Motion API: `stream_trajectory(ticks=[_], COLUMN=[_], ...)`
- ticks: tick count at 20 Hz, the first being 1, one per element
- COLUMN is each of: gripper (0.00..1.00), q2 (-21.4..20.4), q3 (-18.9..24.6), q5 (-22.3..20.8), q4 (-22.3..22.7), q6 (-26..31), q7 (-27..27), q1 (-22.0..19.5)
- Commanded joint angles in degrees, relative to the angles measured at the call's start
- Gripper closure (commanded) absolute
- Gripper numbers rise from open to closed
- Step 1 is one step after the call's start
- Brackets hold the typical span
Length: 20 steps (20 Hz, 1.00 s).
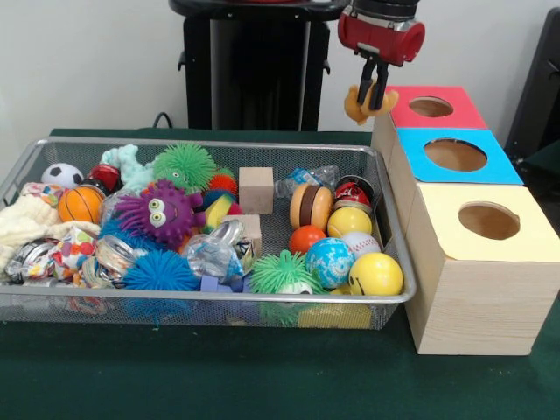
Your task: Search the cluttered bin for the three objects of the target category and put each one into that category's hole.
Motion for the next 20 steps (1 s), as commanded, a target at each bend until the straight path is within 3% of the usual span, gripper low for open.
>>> stream_trajectory(ticks=[1,14,20], gripper=[1.0,1.0,1.0], q2=[-1.3,-1.6,1.4], q3=[-1.5,-6.4,-8.6], q5=[3.8,8.8,12.2], q4=[3.8,4.4,2.4], q6=[2.5,1.2,0.3], q7=[7.8,11.9,13.4], q1=[0.9,9.7,14.5])
